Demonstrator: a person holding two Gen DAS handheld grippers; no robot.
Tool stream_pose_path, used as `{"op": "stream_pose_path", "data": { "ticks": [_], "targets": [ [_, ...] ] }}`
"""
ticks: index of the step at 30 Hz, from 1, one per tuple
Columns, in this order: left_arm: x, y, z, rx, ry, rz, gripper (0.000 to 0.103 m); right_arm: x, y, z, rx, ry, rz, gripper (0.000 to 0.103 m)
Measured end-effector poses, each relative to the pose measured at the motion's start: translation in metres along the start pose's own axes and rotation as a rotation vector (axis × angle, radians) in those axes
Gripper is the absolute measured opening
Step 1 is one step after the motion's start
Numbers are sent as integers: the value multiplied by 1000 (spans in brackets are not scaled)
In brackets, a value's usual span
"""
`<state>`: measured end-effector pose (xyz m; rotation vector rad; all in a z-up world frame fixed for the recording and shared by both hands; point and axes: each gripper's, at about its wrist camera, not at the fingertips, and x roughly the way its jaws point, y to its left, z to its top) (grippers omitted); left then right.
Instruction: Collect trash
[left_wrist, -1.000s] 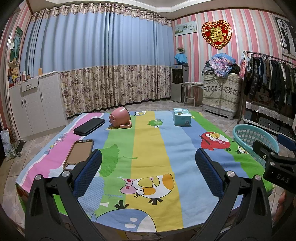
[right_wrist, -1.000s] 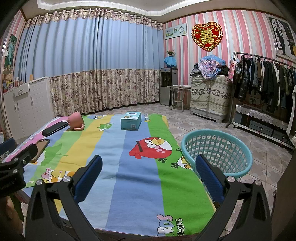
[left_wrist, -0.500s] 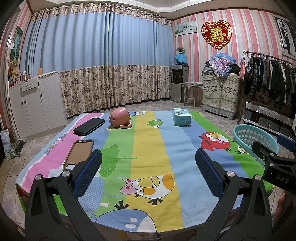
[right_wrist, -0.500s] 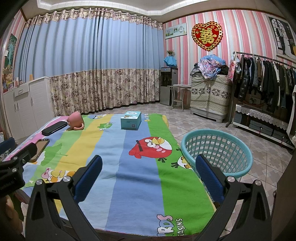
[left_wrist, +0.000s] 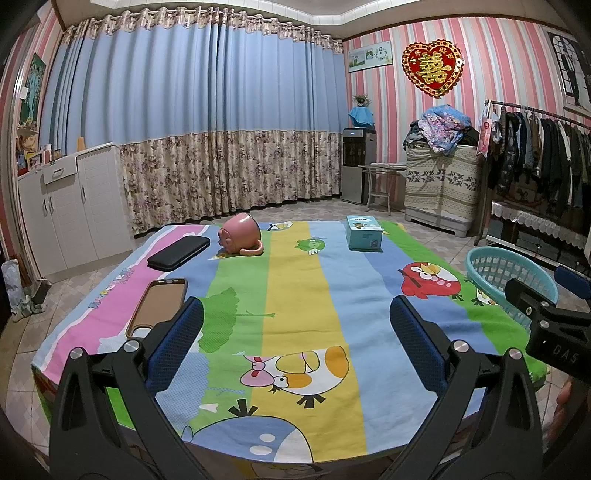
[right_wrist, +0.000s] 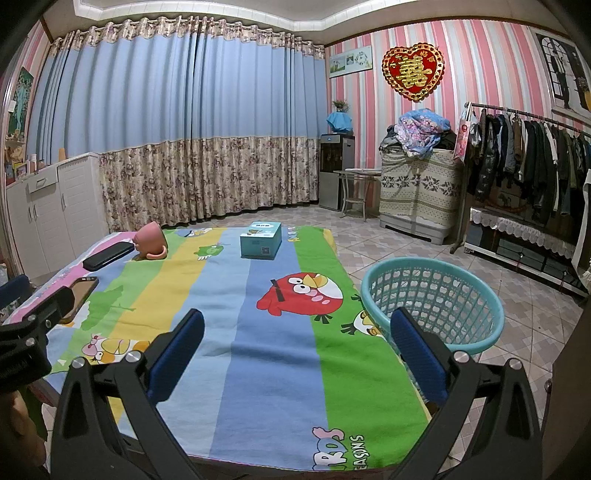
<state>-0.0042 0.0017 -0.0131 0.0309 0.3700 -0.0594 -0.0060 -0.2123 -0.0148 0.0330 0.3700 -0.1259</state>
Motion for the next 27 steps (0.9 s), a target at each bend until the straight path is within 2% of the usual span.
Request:
{"op": "stream_pose_path", "data": {
  "ticks": [27],
  "targets": [
    [1, 3, 6, 14, -13, -5, 98, 0, 0, 0, 0, 0, 0, 99]
  ]
}}
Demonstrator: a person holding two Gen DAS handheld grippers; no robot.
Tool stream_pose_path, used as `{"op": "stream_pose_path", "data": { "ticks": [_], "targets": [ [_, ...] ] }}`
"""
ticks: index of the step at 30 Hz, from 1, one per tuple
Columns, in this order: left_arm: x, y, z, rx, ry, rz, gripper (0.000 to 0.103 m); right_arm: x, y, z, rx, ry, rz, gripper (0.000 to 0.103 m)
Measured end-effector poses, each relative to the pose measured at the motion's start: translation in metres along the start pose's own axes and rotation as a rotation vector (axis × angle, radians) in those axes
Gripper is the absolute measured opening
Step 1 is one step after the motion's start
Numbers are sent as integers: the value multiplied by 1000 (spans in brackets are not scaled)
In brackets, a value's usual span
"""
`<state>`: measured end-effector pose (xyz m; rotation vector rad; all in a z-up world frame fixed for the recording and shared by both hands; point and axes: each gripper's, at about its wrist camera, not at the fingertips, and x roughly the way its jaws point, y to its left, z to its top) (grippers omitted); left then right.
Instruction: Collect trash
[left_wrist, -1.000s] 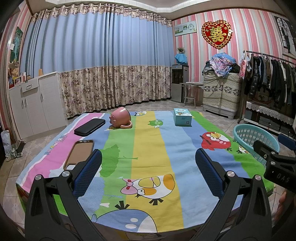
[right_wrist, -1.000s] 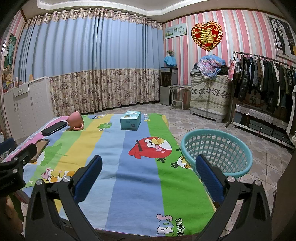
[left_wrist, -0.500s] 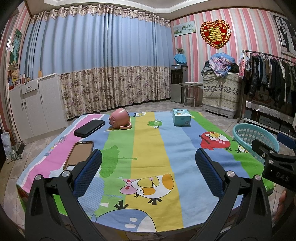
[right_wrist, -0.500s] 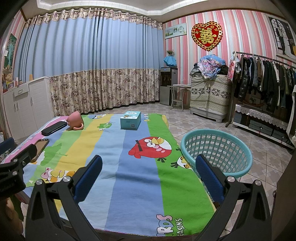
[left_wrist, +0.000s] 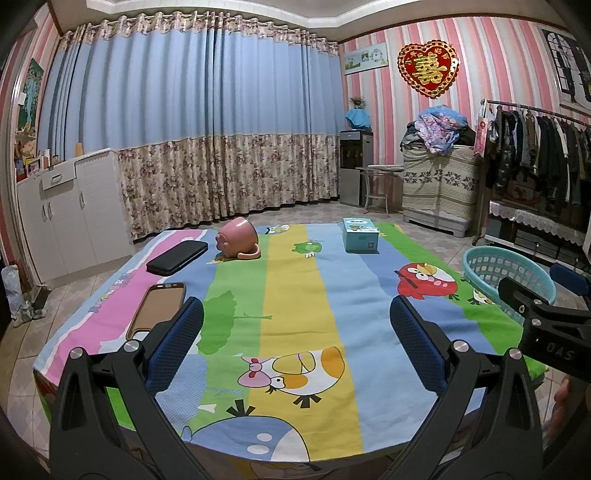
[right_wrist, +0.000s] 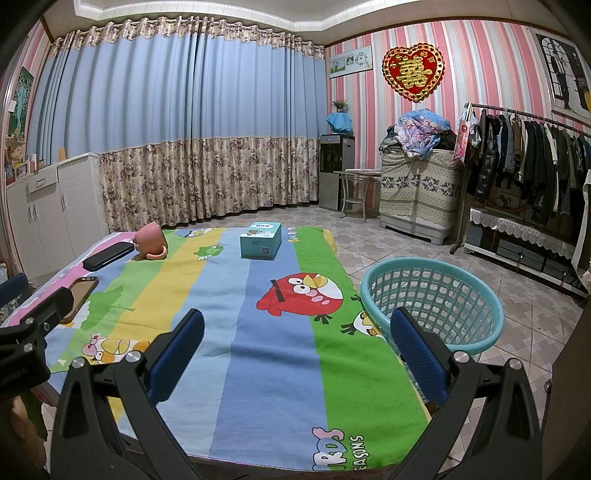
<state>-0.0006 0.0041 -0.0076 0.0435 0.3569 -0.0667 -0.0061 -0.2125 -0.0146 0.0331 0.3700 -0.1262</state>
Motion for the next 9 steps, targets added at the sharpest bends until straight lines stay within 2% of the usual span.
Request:
{"op": "stream_pose_path", "data": {
  "ticks": [9],
  "targets": [
    [-4, -3, 0, 26, -13, 2, 98, 0, 0, 0, 0, 0, 0, 99]
  ]
}}
